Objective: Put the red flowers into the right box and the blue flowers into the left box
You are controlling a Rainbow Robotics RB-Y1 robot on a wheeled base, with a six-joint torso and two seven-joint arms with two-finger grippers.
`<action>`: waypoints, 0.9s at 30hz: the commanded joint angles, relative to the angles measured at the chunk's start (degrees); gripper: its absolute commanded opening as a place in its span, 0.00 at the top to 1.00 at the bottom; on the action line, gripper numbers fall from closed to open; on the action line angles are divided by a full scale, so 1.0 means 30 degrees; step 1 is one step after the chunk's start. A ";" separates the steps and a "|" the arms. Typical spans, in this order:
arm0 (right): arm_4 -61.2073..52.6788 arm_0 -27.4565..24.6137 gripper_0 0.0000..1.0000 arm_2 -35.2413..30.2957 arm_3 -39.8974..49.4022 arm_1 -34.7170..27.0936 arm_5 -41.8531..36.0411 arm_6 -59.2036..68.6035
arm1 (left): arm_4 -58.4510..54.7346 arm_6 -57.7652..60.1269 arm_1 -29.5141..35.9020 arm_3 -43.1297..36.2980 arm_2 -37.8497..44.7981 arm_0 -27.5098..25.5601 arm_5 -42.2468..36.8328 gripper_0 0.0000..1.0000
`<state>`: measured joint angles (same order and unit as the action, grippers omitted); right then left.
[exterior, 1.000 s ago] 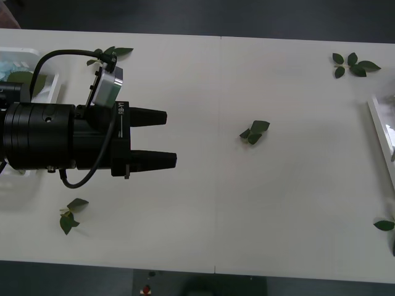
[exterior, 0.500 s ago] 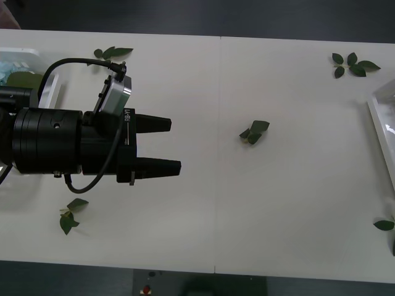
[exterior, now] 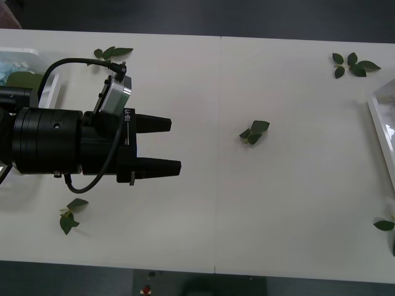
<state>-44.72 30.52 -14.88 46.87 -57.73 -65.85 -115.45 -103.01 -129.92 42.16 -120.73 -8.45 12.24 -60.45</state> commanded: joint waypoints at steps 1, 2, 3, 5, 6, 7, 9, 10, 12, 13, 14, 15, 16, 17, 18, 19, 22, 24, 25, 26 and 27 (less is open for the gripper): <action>0.0376 0.0490 1.00 -0.0108 0.0197 0.0612 0.0242 -0.0454 | -0.0058 0.0503 0.0126 -0.0568 0.0149 0.0579 -0.0094 0.00; 0.0434 0.0432 1.00 -0.0108 0.0167 0.0729 0.0418 -0.0483 | -0.0058 0.0503 0.0126 -0.0568 0.0149 0.0579 -0.0094 0.00; 0.0493 0.0402 1.00 -0.0108 0.0197 0.0876 0.0593 -0.0512 | -0.0058 0.0503 0.0126 -0.0568 0.0149 0.0579 -0.0094 0.00; 0.0551 0.0344 1.00 -0.0108 0.0197 0.1051 0.0857 -0.0512 | -0.0058 0.0503 0.0126 -0.0568 0.0149 0.0579 -0.0094 0.00; 0.0610 0.0315 0.99 -0.0108 0.0167 0.1169 0.0974 -0.0571 | -0.0058 0.0503 0.0126 -0.0568 0.0149 0.0579 -0.0094 0.00; 0.0639 0.0285 0.93 -0.0108 0.0197 0.1227 0.1091 -0.0600 | -0.0058 0.0503 0.0126 -0.0568 0.0149 0.0579 -0.0094 0.00; 0.0639 0.0256 0.72 -0.0108 0.0197 0.1256 0.1121 -0.0630 | -0.0058 0.0503 0.0126 -0.0568 0.0149 0.0579 -0.0094 0.00; 0.0639 0.0285 0.50 -0.0137 0.0197 0.1286 0.1150 -0.0659 | -0.0058 0.0503 0.0126 -0.0568 0.0149 0.0579 -0.0094 0.00; 0.0639 0.0285 0.17 -0.0108 0.0197 0.1286 0.1179 -0.0717 | -0.0058 0.0503 0.0126 -0.0568 0.0149 0.0579 -0.0094 0.00; 0.0581 0.0285 0.05 -0.0137 0.0197 0.1286 0.1179 -0.0776 | -0.0058 0.0503 0.0126 -0.0568 0.0149 0.0579 -0.0094 0.00; 0.0434 0.0285 0.00 -0.0108 0.0197 0.1286 0.1179 -0.0805 | -0.0058 0.0503 0.0126 -0.0568 0.0149 0.0579 -0.0094 0.00; 0.0288 0.0285 0.00 -0.0108 0.0197 0.1286 0.1179 -0.0864 | -0.0058 0.0503 0.0126 -0.0568 0.0149 0.0579 -0.0094 0.00; -0.0093 0.0285 0.00 -0.0108 0.0197 0.1256 0.1150 -0.0981 | -0.0058 0.0503 0.0126 -0.0568 0.0149 0.0579 -0.0094 0.00; -0.0445 0.0285 0.00 -0.0137 0.0255 0.1256 0.1033 -0.1128 | -0.0058 0.0503 0.0126 -0.0568 0.0149 0.0579 -0.0094 0.00; -0.0591 0.0285 0.00 -0.0137 0.0343 0.1256 0.0886 -0.1157 | -0.0058 0.0503 0.0126 -0.0568 0.0149 0.0579 -0.0094 0.00; -0.0826 0.0285 0.00 -0.0225 0.0636 0.1227 0.0505 -0.1216 | -0.0058 0.0503 0.0126 -0.0568 0.0149 0.0579 -0.0094 0.00; -0.0855 0.0285 0.00 -0.0870 0.1954 0.1227 -0.1047 -0.1333 | -0.0058 0.0503 0.0126 -0.0568 0.0149 0.0579 -0.0094 0.00; -0.0855 0.0285 0.00 -0.1456 0.3009 0.1227 -0.2307 -0.1450 | -0.0058 0.0503 0.0126 -0.0568 0.0149 0.0579 -0.0094 0.00; -0.0826 0.0285 0.00 -0.1661 0.3566 0.1227 -0.2834 -0.1538 | -0.0058 0.0503 0.0126 -0.0568 0.0149 0.0579 -0.0094 0.00; -0.0826 0.0285 0.00 -0.1836 0.4122 0.1227 -0.3332 -0.1626 | -0.0058 0.0503 0.0126 -0.0568 0.0149 0.0579 -0.0094 0.00; -0.0884 0.0285 0.00 -0.1954 0.4884 0.1227 -0.4006 -0.1772 | -0.0058 0.0503 0.0126 -0.0568 0.0149 0.0579 -0.0094 0.00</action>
<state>-47.24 30.51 -18.77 55.62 -53.28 -75.58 -118.46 -103.01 -129.92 42.16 -120.73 -8.45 12.24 -60.45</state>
